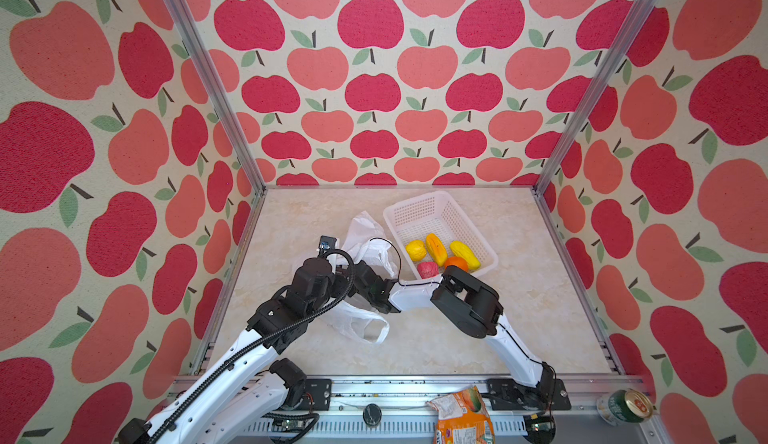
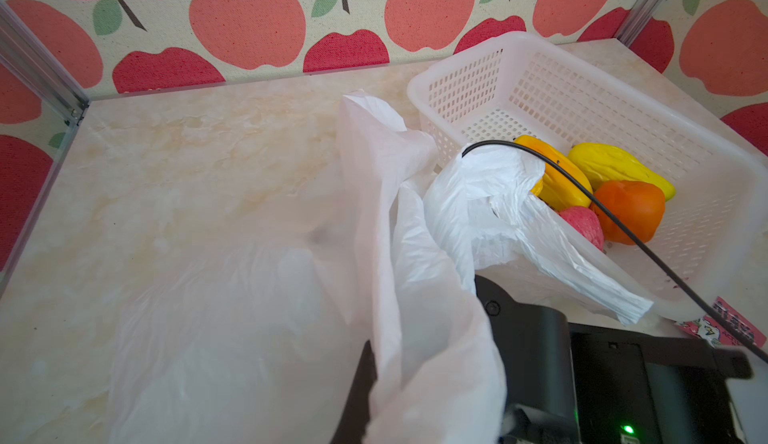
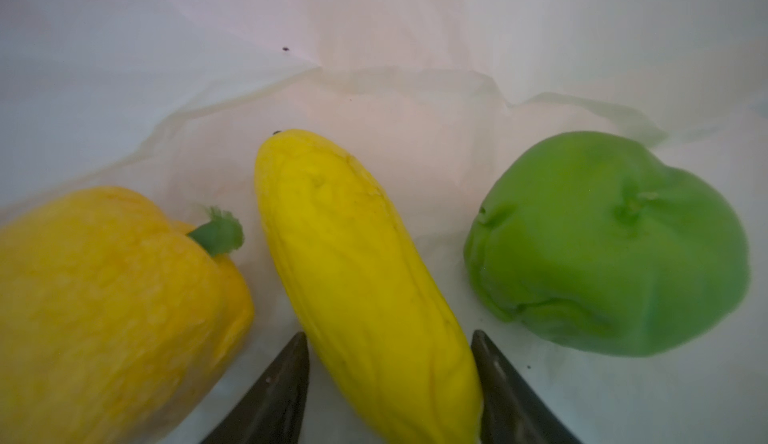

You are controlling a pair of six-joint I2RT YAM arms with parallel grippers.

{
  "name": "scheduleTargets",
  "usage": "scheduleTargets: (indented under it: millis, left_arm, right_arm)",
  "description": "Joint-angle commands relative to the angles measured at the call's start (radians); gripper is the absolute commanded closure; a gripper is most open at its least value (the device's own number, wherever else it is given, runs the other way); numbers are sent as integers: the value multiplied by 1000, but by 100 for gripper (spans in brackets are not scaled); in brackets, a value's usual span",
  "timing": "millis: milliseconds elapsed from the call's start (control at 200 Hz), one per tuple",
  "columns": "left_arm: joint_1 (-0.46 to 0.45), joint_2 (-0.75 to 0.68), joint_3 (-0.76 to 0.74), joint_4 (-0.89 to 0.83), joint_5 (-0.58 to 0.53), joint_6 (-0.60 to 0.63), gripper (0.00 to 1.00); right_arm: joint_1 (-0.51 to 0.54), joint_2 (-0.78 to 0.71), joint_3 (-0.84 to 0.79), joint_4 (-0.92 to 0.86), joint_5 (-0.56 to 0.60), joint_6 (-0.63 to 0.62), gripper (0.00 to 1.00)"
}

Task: Untie the knot of the plastic bag and take out the fruit
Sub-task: 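Position the right gripper over the peach-coloured fruit inside the bag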

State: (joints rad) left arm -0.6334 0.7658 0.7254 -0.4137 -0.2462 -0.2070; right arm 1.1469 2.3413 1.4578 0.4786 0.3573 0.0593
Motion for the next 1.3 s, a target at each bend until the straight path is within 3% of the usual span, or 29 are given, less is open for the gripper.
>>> scheduleTargets:
  millis: [0, 295, 535, 755, 915, 1031, 1101, 1176, 1296]
  left_arm:
    - [-3, -3, -1, 23, -2, 21, 100]
    - [23, 7, -1, 24, -14, 13, 100]
    - [47, 0, -3, 0, -82, -12, 100]
    - [54, -18, -7, -12, -122, -25, 100]
    - [54, -37, 4, -36, -122, -30, 100]
    - [55, -37, 29, -90, -111, -51, 100]
    - [55, -28, 56, -138, -107, -74, 100]
    - [54, -19, 81, -191, -104, -100, 100]
    - [41, -17, 112, -286, -154, -164, 100]
  right_arm:
    - [6, -56, -51, 0, 19, 4, 49]
    - [87, -256, -282, 109, 76, 4, 73]
    - [152, -392, -459, 221, 130, 18, 79]
    - [175, -413, -520, 278, 155, 25, 84]
    - [177, -349, -435, 212, 144, 15, 75]
    - [177, -256, -311, 165, 184, -20, 38]
    - [175, -183, -208, 128, 230, -49, 21]
    - [168, -109, -104, 83, 254, -77, 10]
    - [156, -19, 40, -13, 288, -116, 1]
